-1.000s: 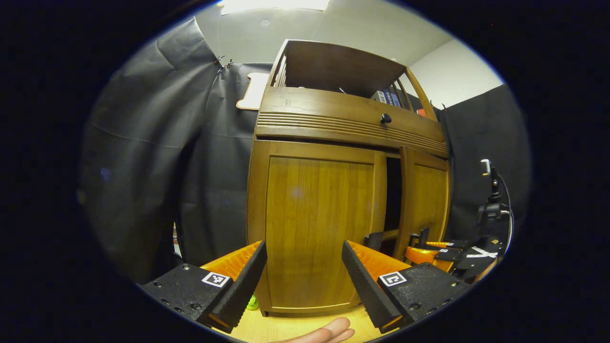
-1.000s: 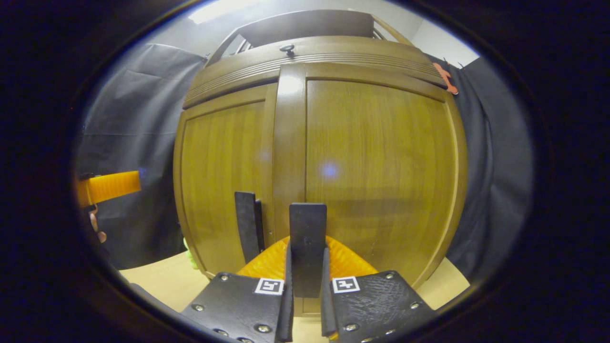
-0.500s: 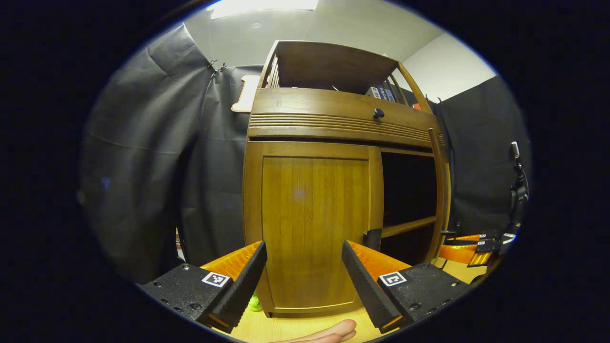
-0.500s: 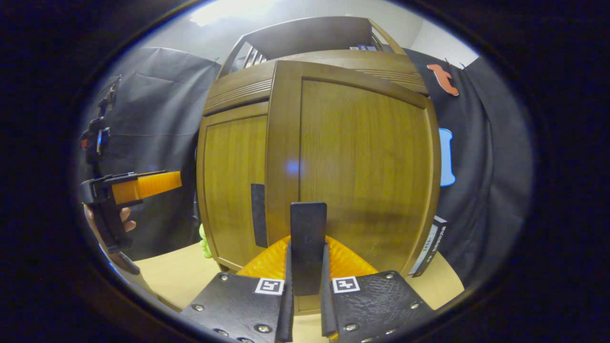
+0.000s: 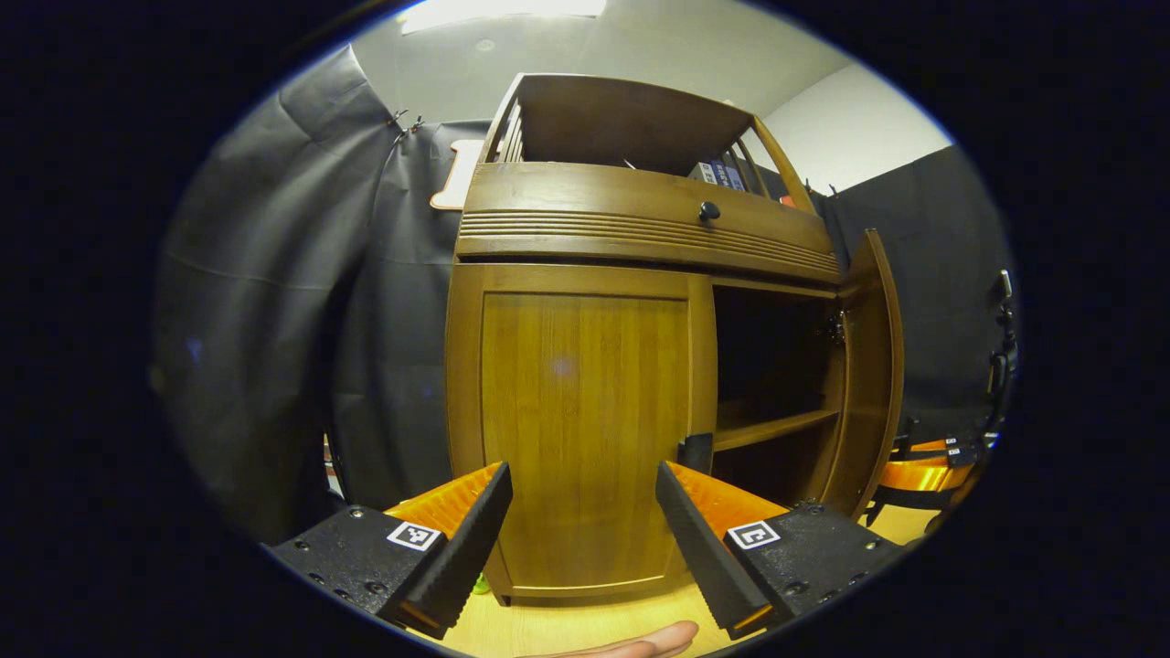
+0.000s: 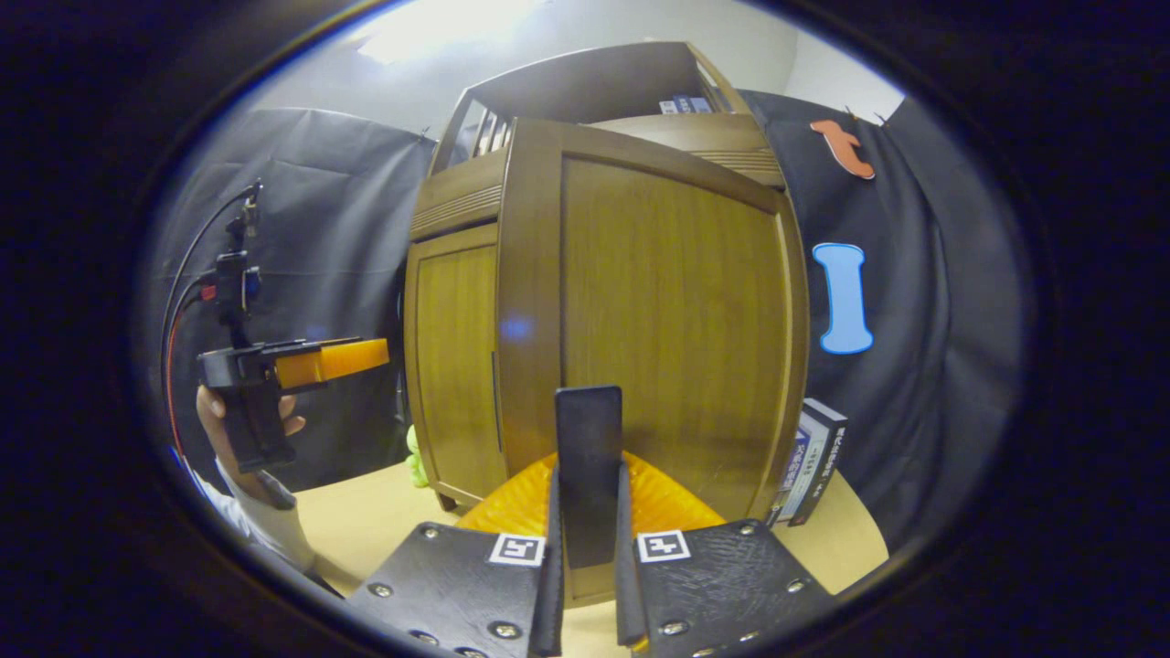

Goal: Open the right door of the double-door shoe cabinet with the right hand, and open the left door with the left hand.

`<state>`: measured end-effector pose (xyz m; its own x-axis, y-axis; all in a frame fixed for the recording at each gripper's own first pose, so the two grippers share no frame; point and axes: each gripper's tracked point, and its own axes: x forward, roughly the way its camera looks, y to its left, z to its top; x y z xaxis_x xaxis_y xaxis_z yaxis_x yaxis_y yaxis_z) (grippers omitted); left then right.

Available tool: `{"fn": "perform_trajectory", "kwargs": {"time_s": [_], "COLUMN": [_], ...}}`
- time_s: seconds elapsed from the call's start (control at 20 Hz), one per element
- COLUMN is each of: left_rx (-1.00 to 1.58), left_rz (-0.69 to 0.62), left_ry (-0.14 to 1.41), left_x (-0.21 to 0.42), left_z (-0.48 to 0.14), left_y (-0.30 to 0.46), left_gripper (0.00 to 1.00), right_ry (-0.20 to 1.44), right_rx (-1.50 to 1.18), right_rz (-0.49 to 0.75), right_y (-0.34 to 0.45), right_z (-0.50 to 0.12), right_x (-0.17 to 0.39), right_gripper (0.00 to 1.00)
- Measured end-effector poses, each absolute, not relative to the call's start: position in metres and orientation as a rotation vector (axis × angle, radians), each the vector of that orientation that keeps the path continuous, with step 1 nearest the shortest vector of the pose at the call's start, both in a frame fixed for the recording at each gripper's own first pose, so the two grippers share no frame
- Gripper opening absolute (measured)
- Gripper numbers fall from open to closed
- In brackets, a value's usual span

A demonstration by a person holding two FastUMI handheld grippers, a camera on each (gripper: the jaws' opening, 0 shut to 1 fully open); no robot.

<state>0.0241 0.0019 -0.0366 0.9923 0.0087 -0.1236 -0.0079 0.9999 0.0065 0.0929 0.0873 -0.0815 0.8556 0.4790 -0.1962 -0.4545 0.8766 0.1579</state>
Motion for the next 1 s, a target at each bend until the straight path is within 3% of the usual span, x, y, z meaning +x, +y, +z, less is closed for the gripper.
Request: {"fn": "perform_trajectory", "kwargs": {"time_s": [0.25, 0.3, 0.35, 0.75, 1.0], "left_rx": [0.014, 0.012, 0.011, 0.025, 0.044], "left_rz": [0.002, 0.001, 0.000, 0.006, 0.000], "left_ry": [0.125, 0.124, 0.125, 0.138, 0.153], "left_x": [0.024, 0.024, 0.024, 0.027, 0.030], "left_z": [-0.037, -0.037, -0.038, -0.044, -0.051], "left_y": [-0.001, -0.002, -0.002, -0.005, -0.014], "left_gripper": [0.98, 0.98, 0.98, 0.98, 0.97], "right_ry": [0.222, 0.219, 0.213, 0.188, 0.214], "right_rx": [0.131, 0.131, 0.127, 0.122, 0.032], "right_rz": [0.461, 0.452, 0.439, 0.349, 0.169], "right_y": [0.082, 0.080, 0.077, 0.026, -0.026], "right_z": [-0.079, -0.079, -0.078, -0.070, -0.087], "right_x": [0.092, 0.092, 0.092, 0.078, 0.089], "right_gripper": [0.22, 0.27, 0.22, 0.22, 0.22]}}
